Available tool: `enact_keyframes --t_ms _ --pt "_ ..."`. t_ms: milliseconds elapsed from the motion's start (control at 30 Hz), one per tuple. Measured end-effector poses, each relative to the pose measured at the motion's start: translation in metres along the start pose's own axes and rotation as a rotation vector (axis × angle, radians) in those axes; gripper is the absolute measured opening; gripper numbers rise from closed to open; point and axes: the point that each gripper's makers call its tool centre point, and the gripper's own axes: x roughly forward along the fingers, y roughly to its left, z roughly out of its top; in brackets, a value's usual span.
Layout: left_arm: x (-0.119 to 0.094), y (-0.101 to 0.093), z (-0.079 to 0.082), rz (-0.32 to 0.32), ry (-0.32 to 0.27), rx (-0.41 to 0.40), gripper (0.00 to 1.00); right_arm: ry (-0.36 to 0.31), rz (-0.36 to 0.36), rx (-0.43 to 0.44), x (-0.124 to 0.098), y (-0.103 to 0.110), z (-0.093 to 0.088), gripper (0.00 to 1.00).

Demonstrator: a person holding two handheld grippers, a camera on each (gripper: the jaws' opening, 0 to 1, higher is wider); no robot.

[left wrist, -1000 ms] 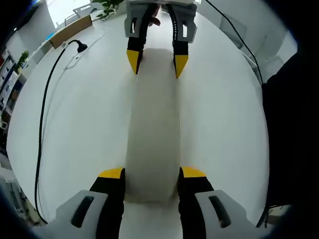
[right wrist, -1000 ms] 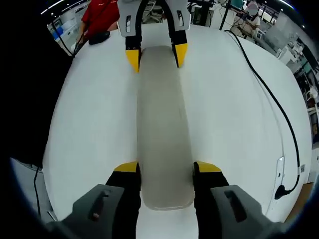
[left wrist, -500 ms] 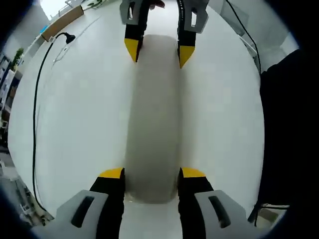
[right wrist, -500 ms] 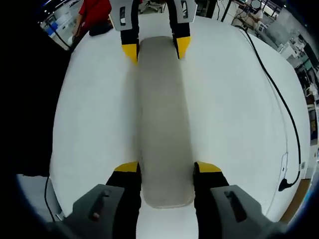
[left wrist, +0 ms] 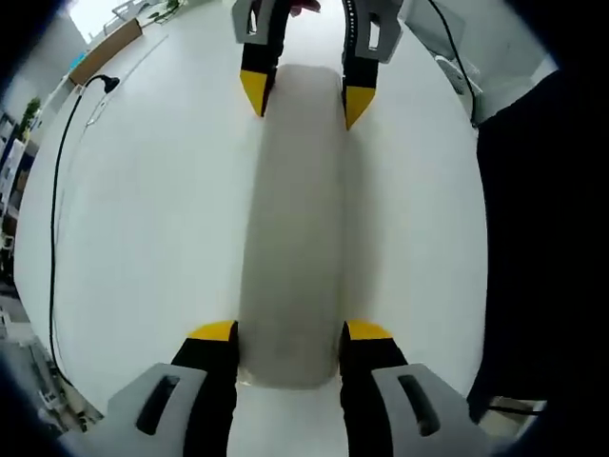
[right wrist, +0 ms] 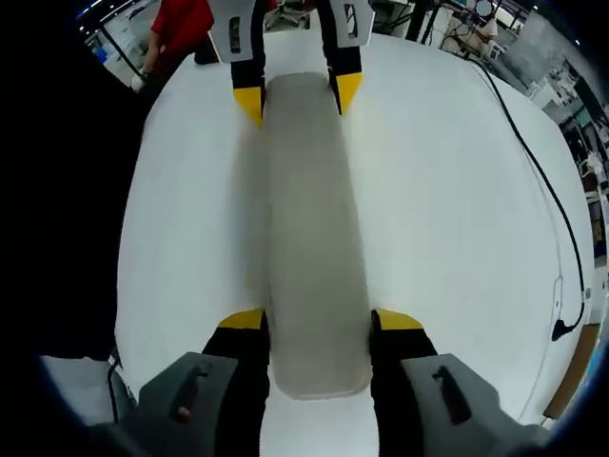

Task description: Arrange the utensils inside the cutlery case until each visible utensil rests in its matching compartment.

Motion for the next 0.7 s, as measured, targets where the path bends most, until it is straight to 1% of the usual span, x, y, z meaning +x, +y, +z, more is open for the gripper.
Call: enact_keyframes --t_ms 167,400,533,633,700 --pt "-0.001 -0.014 -0.003 -0.002 -0.001 0.006 0.42 0.008 -0.001 0.009 0.0 0.016 0.0 0.4" --pt "-0.001 -0.033 -0.005 -0.002 -0.002 0.009 0.42 -0.001 -0.004 0.019 -0.001 0.035 -0.001 0.4" --pt "-0.001 -0.04 -0.007 -0.002 -0.009 0.007 0.42 0.01 -0.007 0.031 0.0 0.042 0.001 0.41" --pt "-0.001 -0.041 -0.007 -0.001 -0.008 0.005 0.43 0.03 -0.011 0.045 0.0 0.043 0.0 0.41" --pt "-0.001 -0.041 -0.007 -0.001 -0.007 0.0 0.43 0.029 -0.012 0.053 -0.001 0.044 -0.001 0.41"
